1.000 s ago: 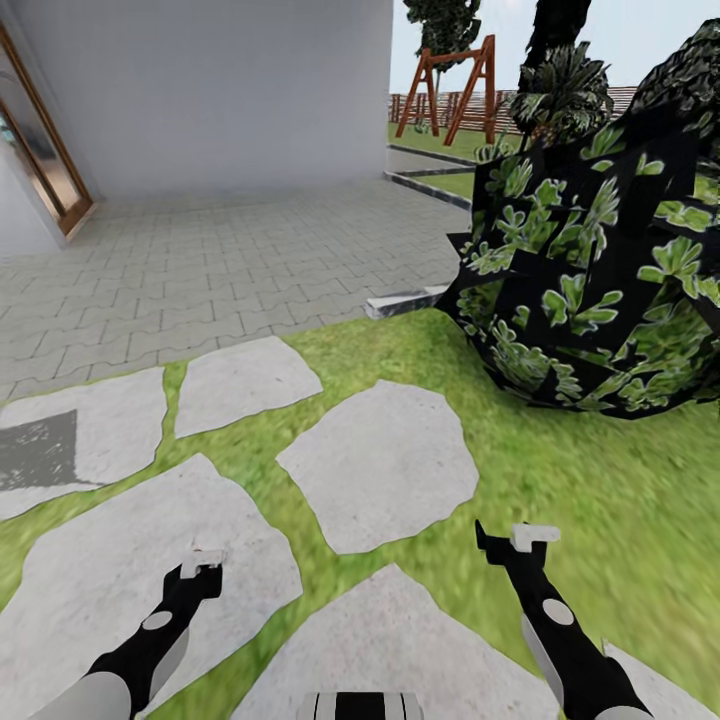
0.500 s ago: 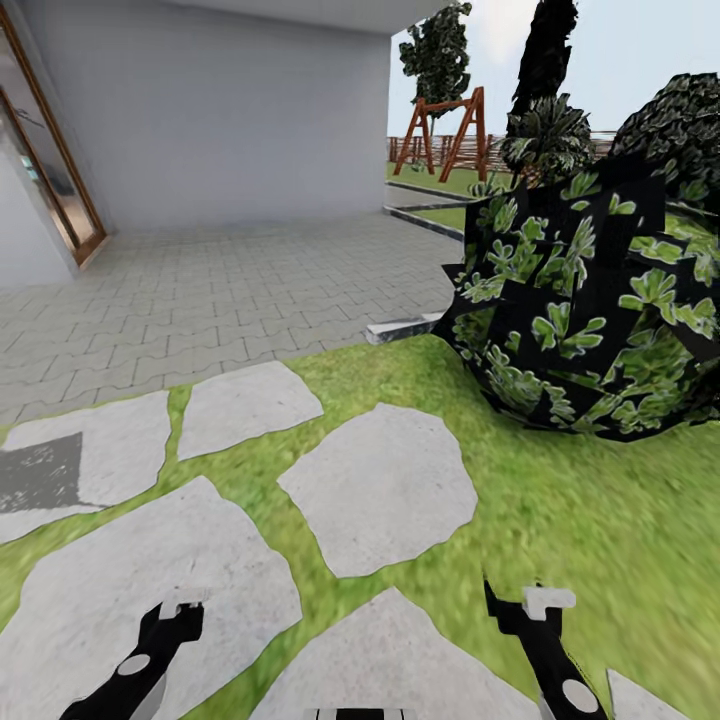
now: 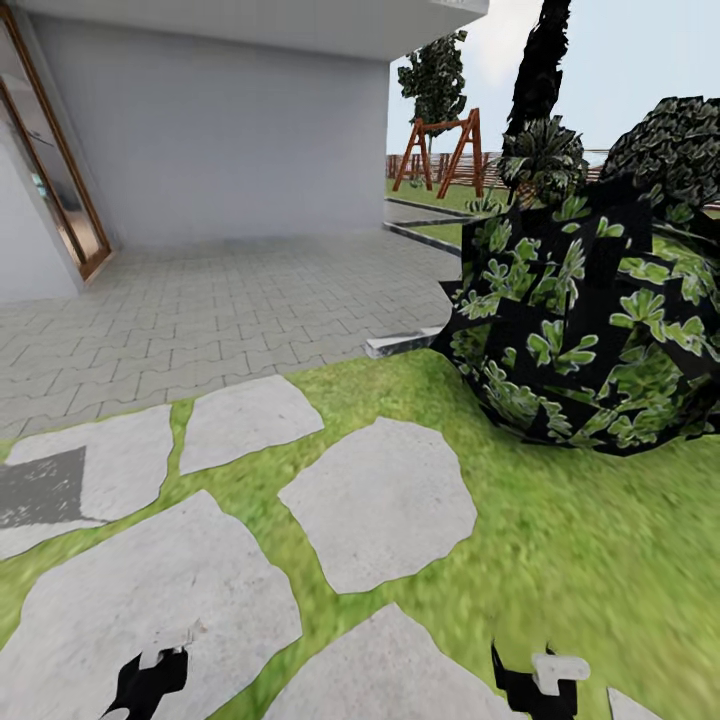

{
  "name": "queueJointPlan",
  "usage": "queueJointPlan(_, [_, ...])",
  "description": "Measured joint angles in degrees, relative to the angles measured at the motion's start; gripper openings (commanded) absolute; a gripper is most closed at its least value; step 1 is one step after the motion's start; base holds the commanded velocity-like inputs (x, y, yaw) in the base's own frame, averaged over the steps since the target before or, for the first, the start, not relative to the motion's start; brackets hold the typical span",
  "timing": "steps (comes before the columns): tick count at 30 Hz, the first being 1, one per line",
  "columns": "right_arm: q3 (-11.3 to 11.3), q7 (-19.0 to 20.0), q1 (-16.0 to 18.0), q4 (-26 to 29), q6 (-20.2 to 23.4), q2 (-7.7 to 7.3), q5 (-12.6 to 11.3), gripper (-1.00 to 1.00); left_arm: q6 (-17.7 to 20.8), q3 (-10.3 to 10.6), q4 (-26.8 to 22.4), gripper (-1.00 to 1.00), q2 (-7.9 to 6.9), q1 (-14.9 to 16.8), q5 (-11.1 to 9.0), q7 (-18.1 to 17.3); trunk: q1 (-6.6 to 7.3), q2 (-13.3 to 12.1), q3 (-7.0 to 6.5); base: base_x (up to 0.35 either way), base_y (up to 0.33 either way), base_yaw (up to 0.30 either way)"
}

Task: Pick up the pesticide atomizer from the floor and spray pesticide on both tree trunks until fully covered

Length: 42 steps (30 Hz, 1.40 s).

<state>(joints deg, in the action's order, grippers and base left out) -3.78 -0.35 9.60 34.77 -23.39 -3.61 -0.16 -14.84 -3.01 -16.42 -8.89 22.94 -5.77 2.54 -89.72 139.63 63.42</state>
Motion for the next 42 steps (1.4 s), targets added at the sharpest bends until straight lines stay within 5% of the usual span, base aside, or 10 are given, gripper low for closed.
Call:
queueJointPlan(14, [0.2, 0.1, 0.0, -1.5, -2.5, 0.01, 0.1, 1.0, -4.6, -0.3, -0.1, -1.0, -0.08, -2.9, 0.0, 0.1, 3.08, -5.6, -2.57, 0.0, 0.0, 0.027])
queueJointPlan(42, [0.2, 0.0, 0.0, -1.9, -2.5, 0.18, 0.2, 1.0, -4.7, -0.3, 0.0, -1.0, 0.11, -2.9, 0.0, 0.2, 3.05, -5.6, -3.93, -0.069, 0.006, 0.234])
